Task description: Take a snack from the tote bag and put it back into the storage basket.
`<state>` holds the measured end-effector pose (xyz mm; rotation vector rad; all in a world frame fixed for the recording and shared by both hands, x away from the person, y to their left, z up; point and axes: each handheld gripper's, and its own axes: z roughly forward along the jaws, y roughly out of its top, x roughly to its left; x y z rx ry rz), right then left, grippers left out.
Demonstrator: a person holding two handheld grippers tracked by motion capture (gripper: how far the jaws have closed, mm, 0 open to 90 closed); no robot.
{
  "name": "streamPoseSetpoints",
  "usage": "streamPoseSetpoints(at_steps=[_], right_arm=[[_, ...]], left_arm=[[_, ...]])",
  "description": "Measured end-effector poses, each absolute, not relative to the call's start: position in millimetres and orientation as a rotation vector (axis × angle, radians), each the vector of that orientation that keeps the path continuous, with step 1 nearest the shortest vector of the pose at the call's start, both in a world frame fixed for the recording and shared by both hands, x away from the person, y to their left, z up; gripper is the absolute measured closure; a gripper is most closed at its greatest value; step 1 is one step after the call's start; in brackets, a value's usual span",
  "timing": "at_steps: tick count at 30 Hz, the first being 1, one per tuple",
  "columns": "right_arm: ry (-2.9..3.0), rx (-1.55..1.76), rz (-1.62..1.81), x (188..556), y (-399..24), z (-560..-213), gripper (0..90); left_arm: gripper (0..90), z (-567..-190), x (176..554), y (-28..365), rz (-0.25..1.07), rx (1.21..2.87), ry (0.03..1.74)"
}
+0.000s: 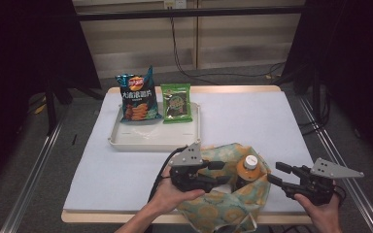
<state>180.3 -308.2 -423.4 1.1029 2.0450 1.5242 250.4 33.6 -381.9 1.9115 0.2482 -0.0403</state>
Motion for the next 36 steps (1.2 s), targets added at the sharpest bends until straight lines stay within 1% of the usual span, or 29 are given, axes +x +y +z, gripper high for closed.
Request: streamPoseSetpoints(at_steps=[7, 9, 11, 13, 14, 15, 18, 19, 21, 24, 27, 30, 33, 35, 36], right_arm=[[2.050, 1.104, 1.521, 181.1, -308.6, -424.6, 44.6], [2.053, 1.100, 1.522, 180.6, -308.1, -424.4, 44.4], [2.055, 1.097, 1.522, 180.6, -308.0, -424.7, 44.2], [2.060, 1.103, 1.522, 181.2, -308.1, -425.5, 44.0], [2.061, 1.104, 1.523, 181.4, -308.0, -425.7, 43.9], [2.064, 1.101, 1.523, 181.5, -307.9, -425.9, 43.9], [2.066, 1.102, 1.521, 181.3, -308.2, -425.6, 43.5], [2.064, 1.100, 1.522, 181.2, -308.4, -425.5, 43.3], [2.060, 1.100, 1.523, 181.7, -308.8, -425.9, 43.1], [2.065, 1.096, 1.523, 181.1, -308.7, -425.9, 42.7], [2.067, 1.101, 1.519, 181.6, -308.7, -426.4, 42.3], [2.065, 1.103, 1.517, 181.9, -308.6, -426.7, 41.5], [2.068, 1.106, 1.516, 182.0, -308.9, -427.0, 41.1], [2.067, 1.107, 1.518, 181.7, -309.0, -427.0, 41.0], [2.067, 1.101, 1.522, 181.6, -309.0, -426.8, 41.0]], left_arm=[[48.9, -381.7, 259.0, 5.9, -0.025, 1.951, 0.210], [48.0, -382.9, 264.2, 1.7, -0.058, 1.944, 0.223], [45.3, -385.5, 268.5, -2.6, -0.064, 1.973, 0.225], [45.0, -388.9, 269.8, -7.2, -0.075, 1.975, 0.229], [44.1, -389.8, 270.1, -9.3, -0.059, 1.979, 0.226], [42.0, -390.1, 271.1, -10.6, -0.065, 1.970, 0.218], [40.4, -391.7, 273.7, -17.0, -0.089, 1.980, 0.211], [38.3, -392.5, 273.5, -19.4, -0.071, 1.998, 0.202], [36.9, -394.5, 273.7, -23.7, -0.050, 2.025, 0.208], [34.5, -396.6, 274.9, -27.4, -0.058, 2.003, 0.202], [30.9, -398.6, 275.5, -34.0, -0.051, 2.022, 0.188], [28.5, -403.1, 275.3, -39.6, -0.074, 2.023, 0.207], [28.4, -403.9, 272.4, -44.5, -0.038, 2.042, 0.190], [28.5, -405.6, 276.0, -44.3, -0.078, 2.032, 0.203], [28.4, -405.7, 277.4, -43.9, -0.076, 2.044, 0.176]])
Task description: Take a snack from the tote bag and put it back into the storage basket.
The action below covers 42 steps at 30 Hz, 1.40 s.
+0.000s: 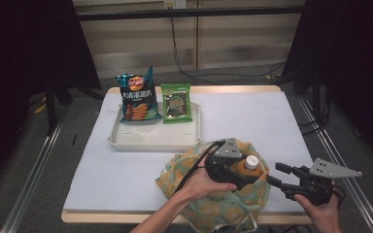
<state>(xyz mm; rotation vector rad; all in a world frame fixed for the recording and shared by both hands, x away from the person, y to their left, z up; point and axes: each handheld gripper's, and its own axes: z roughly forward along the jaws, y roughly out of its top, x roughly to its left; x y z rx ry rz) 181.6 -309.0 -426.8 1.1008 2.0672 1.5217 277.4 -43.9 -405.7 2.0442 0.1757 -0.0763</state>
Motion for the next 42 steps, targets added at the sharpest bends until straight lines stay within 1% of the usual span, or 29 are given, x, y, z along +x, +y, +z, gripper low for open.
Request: streamPoseSetpoints(at_steps=[3, 11, 15, 21, 25, 32, 42], right_arm=[[2.068, 1.101, 1.519, 181.7, -309.5, -427.1, 40.8], [2.072, 1.106, 1.515, 181.5, -309.3, -427.5, 40.1], [2.075, 1.107, 1.511, 181.3, -309.3, -427.8, 39.9], [2.075, 1.102, 1.512, 181.6, -309.8, -428.0, 39.7], [2.073, 1.099, 1.516, 181.4, -310.2, -427.7, 39.7], [2.071, 1.105, 1.522, 181.0, -310.5, -427.3, 39.6], [2.069, 1.099, 1.522, 181.4, -309.7, -427.1, 39.3]], left_arm=[[28.5, -406.6, 278.7, -44.1, -0.084, 2.041, 0.168], [28.5, -411.2, 276.5, -49.4, -0.050, 2.063, 0.148], [29.1, -413.7, 278.7, -51.0, -0.076, 2.068, 0.153], [30.1, -412.2, 277.9, -50.2, -0.065, 2.081, 0.149], [30.4, -411.8, 278.4, -49.2, -0.083, 2.075, 0.161], [30.4, -401.4, 276.7, -38.6, -0.113, 2.025, 0.181], [30.4, -379.9, 273.3, -26.6, -0.102, 2.008, 0.176]])
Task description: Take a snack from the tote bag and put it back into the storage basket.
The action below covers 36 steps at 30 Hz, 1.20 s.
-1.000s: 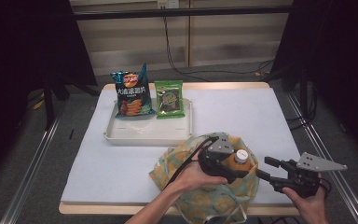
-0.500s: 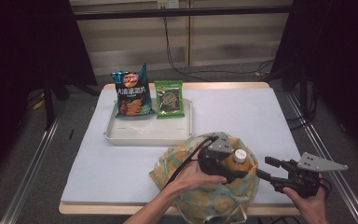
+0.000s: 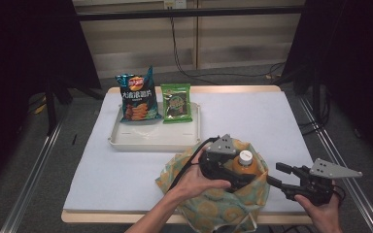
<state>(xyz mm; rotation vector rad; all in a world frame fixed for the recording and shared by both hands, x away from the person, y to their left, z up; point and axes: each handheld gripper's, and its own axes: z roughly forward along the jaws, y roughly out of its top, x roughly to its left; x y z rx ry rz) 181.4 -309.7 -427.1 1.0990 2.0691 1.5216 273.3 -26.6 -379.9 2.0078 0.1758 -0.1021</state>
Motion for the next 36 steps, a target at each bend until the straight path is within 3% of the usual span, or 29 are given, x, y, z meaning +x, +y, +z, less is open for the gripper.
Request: streamPoseSetpoints(at_steps=[36], right_arm=[[2.071, 1.091, 1.530, 181.9, -307.8, -426.9, 36.3]], left_arm=[[30.3, -307.2, 294.2, 35.0, -0.072, 1.915, 0.184]])
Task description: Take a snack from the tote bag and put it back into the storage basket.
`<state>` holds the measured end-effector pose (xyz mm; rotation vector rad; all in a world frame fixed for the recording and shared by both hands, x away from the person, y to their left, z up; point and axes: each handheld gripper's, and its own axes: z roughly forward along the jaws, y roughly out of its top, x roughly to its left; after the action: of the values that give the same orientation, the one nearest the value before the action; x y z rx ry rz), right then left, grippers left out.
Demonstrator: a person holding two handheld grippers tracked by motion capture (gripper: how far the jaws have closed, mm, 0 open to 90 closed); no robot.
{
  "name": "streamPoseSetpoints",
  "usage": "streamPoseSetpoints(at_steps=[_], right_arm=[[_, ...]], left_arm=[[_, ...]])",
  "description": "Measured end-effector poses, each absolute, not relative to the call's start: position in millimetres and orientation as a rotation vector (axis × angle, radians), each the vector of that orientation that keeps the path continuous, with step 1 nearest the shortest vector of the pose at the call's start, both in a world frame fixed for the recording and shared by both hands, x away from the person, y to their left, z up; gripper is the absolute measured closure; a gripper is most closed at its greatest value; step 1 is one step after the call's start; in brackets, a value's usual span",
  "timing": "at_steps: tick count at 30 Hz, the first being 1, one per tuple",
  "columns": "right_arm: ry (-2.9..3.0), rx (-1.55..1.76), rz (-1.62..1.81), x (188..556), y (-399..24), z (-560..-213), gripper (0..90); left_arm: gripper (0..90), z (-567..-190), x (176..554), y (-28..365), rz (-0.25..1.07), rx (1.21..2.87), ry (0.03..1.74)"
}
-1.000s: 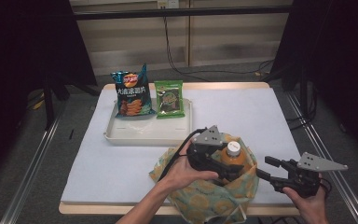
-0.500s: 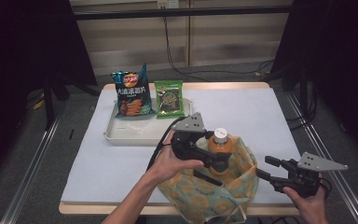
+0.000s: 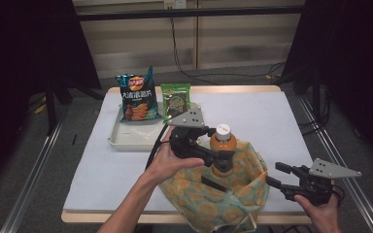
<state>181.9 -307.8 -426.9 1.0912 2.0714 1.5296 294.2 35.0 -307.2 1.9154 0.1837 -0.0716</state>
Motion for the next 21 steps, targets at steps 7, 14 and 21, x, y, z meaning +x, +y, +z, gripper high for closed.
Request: streamPoseSetpoints(at_steps=[7, 14, 21], right_arm=[[2.067, 1.090, 1.530, 181.9, -308.1, -426.9, 32.4], [2.066, 1.093, 1.529, 182.1, -307.3, -427.2, 31.3], [2.069, 1.091, 1.530, 181.9, -307.1, -427.0, 31.2]], left_arm=[[30.3, -289.6, 299.6, 40.9, -0.057, 1.898, 0.183], [30.3, -269.8, 309.4, 49.9, -0.037, 1.884, 0.197], [30.3, -258.2, 320.5, 62.6, -0.021, 1.850, 0.230]])
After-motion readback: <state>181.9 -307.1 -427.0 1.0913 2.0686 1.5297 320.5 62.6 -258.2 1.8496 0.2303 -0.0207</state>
